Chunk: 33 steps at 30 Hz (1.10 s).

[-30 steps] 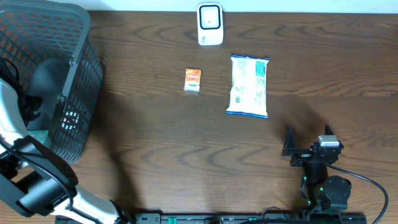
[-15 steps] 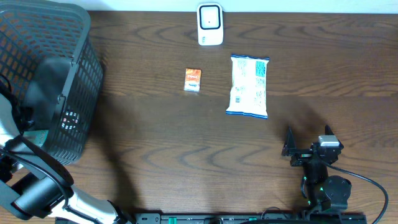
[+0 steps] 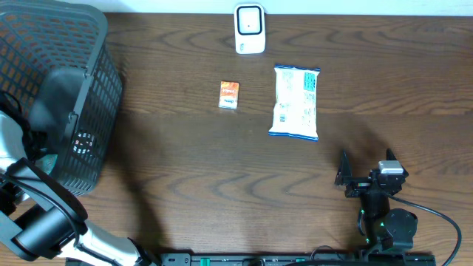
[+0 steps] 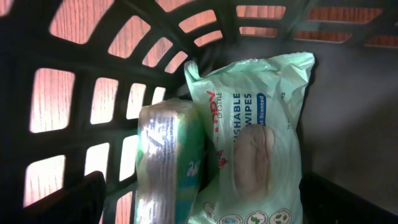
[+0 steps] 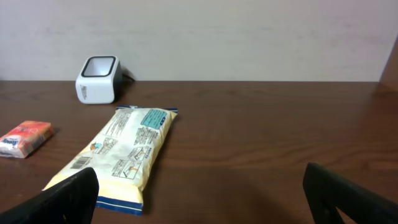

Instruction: Scan the item barcode

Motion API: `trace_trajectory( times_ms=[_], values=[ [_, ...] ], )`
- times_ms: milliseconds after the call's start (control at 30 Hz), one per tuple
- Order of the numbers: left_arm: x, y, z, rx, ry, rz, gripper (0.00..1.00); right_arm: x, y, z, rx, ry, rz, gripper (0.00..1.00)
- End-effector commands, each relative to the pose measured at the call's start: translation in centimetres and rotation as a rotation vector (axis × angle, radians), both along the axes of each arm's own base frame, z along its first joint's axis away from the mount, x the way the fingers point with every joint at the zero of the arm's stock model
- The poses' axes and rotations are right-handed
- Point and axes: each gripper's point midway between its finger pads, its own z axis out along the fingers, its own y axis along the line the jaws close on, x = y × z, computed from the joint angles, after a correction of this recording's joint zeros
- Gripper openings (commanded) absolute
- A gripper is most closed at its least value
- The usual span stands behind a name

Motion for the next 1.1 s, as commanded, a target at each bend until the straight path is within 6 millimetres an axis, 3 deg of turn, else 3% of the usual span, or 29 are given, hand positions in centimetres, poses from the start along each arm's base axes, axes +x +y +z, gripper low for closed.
trace_trajectory(
  times_ms=[0,100,233,367,567,833,933,1067],
  values=[
    [-1.0,0.0,-1.2,-0.008,0.050,-0.008,0.98,0.0,-0.2,0.0,-0.007,0.000,-0.009,0.99],
    [-1.0,-0.1,-1.8,-0.011,0.058,-0.034,0.99,0.0,-0.2,0.0,-0.007,0.000,-0.009,0.99],
    [-1.2,-0.2,-2.1,-0.013,0.060,-0.033,0.79,0.0,-0.2,0.0,-0.007,0.000,-0.009,0.99],
    [-1.2,-0.2,-2.1,-0.014,0.060,-0.033,0.75,0.0,-0.2,0.0,-0.007,0.000,-0.009,0.99],
    [-1.5,-0.5,-2.3,-0.023,0.071,-0.033,0.60,0.0,-0.2,0.0,-0.007,0.000,-0.009,0.99],
    [-1.7,-0.6,-2.5,-0.029,0.076,-0.033,0.33,0.0,-0.2,0.0,-0.007,0.000,-0.009,0.99],
    [-1.4,-0.9,-2.7,-0.047,0.059,-0.036,0.08,0.0,-0.2,0.0,-0.007,0.000,-0.009,0.99],
    [-0.5,-1.3,-2.1,-0.068,0.004,-0.043,0.08,0.0,-0.2,0.0,-0.007,0.000,-0.009,0.99]
  ],
)
